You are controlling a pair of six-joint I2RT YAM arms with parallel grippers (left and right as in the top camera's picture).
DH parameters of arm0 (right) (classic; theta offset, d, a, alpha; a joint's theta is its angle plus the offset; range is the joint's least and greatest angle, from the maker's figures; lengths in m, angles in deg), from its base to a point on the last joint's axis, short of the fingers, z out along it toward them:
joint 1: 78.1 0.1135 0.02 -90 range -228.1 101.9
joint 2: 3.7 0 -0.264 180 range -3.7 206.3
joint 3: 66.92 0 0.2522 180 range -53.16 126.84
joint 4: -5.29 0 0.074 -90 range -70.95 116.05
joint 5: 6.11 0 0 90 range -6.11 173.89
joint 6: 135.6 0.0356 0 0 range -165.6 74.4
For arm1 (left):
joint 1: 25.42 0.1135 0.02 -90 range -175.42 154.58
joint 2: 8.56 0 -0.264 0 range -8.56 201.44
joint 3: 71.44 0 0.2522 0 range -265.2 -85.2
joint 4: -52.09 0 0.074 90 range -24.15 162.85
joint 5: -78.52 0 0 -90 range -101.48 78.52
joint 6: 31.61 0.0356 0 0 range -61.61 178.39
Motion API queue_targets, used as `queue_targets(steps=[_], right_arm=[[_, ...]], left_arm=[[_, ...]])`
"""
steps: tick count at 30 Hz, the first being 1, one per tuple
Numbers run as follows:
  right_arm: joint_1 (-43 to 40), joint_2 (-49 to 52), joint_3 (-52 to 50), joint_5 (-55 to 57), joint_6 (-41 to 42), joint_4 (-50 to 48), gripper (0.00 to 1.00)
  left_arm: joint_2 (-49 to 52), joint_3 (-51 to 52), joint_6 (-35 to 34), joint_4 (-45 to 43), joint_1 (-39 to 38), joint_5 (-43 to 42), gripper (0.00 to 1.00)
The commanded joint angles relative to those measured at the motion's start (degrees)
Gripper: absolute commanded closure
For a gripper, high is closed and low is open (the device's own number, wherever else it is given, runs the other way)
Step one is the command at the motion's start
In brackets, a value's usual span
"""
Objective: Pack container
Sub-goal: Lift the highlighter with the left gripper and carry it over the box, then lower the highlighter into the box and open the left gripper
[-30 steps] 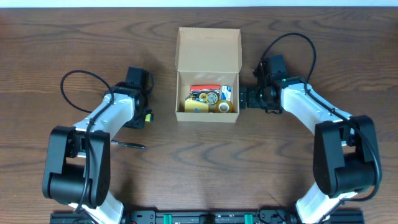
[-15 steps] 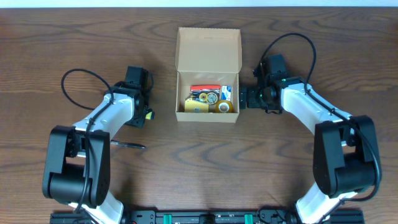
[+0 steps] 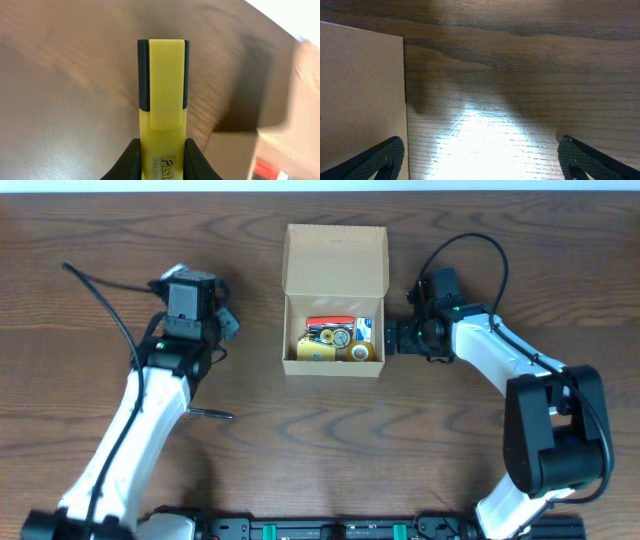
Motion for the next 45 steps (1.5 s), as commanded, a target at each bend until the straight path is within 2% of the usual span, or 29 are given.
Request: queue_targets(steps=[1, 4, 8, 10, 14, 19, 24, 34, 45], right_arm=[[0.4, 0.1, -0.1, -0.7, -0.7, 0.0, 0.01], [0.4, 0.1, -0.1, -0.7, -0.7, 0.0, 0.01], [0.4, 0.1, -0.1, -0.7, -0.7, 0.0, 0.01], [0.4, 0.1, -0.1, -0.7, -0.7, 0.0, 0.01], [0.4, 0.1, -0.1, -0.7, -0.7, 0.0, 0.01], [0.4, 0.1, -0.1, -0.7, -0.7, 0.0, 0.01], [0.4, 0.1, -0.1, -0.7, -0.7, 0.0, 0.01], [0.4, 0.1, -0.1, -0.7, -0.7, 0.0, 0.01], [0.4, 0.1, -0.1, -0.7, -0.7, 0.0, 0.01]], left_arm=[[-0.2, -3.0, 25.4, 0.4, -2.3, -3.4, 0.94], [1.7, -7.0, 38.9, 0.5, -4.5, -5.0, 0.94], [6.1, -13.3, 49.7, 0.7, -6.6, -5.1, 0.94], [9.3, -17.9, 58.2, 1.7, -7.9, -7.0, 0.94], [16.5, -27.4, 77.1, 5.7, -10.9, -11.5, 0.94], [24.2, -35.6, 94.0, 9.6, -13.8, -13.6, 0.94], [28.9, -37.1, 95.7, 10.3, -15.7, -13.8, 0.94], [33.1, -37.1, 95.8, 17.8, -17.2, -18.0, 0.94], [36.9, -37.1, 97.2, 18.2, -17.1, -18.7, 0.94]])
